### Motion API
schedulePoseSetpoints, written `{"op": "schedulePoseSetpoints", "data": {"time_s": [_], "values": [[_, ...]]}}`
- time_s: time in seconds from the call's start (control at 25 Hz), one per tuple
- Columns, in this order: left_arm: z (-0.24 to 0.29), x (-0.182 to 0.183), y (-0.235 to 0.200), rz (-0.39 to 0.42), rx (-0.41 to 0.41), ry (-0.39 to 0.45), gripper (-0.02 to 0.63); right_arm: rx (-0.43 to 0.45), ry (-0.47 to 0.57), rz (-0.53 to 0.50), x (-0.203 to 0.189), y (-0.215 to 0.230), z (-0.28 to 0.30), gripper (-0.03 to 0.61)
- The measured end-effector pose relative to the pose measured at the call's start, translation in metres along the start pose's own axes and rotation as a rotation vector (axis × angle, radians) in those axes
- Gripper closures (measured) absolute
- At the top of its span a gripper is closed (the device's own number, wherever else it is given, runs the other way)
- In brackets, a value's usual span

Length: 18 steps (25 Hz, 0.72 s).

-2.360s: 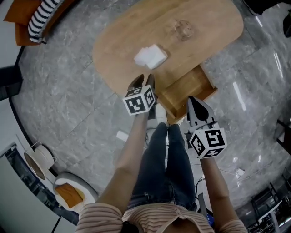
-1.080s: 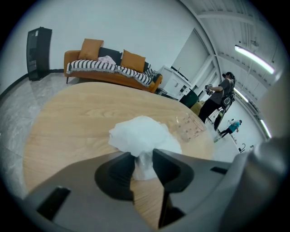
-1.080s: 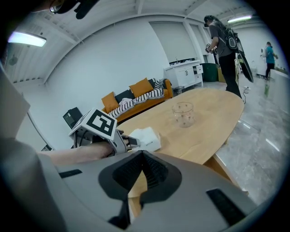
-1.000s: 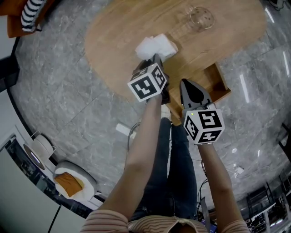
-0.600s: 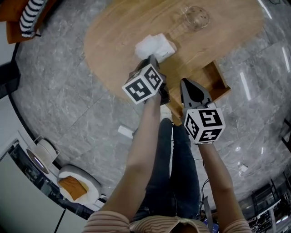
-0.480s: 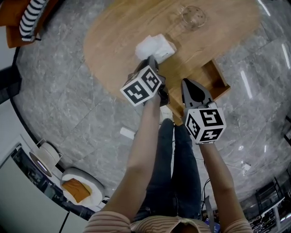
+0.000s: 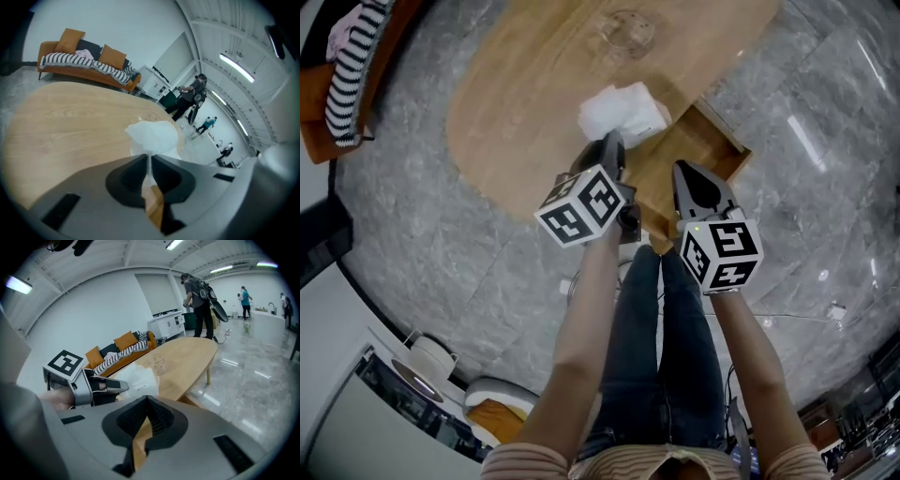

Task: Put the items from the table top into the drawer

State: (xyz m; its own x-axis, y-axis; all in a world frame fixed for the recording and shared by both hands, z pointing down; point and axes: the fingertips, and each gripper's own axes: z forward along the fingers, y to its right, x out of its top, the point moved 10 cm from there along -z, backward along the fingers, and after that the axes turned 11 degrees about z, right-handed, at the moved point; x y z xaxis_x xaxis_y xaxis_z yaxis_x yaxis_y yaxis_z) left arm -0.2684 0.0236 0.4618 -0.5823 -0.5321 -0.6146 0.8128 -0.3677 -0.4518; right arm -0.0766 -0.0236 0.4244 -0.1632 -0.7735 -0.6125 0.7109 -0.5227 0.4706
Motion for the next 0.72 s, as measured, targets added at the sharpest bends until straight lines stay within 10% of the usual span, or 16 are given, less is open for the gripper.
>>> {"op": "schedulePoseSetpoints", "data": {"time_s": [0.72], "values": [[0.051, -0.061, 0.095, 0.284, -0.197, -0.255, 0.572, -0.183, 0.032, 0.205, -0.048, 0.090, -0.065, 0.571]]}}
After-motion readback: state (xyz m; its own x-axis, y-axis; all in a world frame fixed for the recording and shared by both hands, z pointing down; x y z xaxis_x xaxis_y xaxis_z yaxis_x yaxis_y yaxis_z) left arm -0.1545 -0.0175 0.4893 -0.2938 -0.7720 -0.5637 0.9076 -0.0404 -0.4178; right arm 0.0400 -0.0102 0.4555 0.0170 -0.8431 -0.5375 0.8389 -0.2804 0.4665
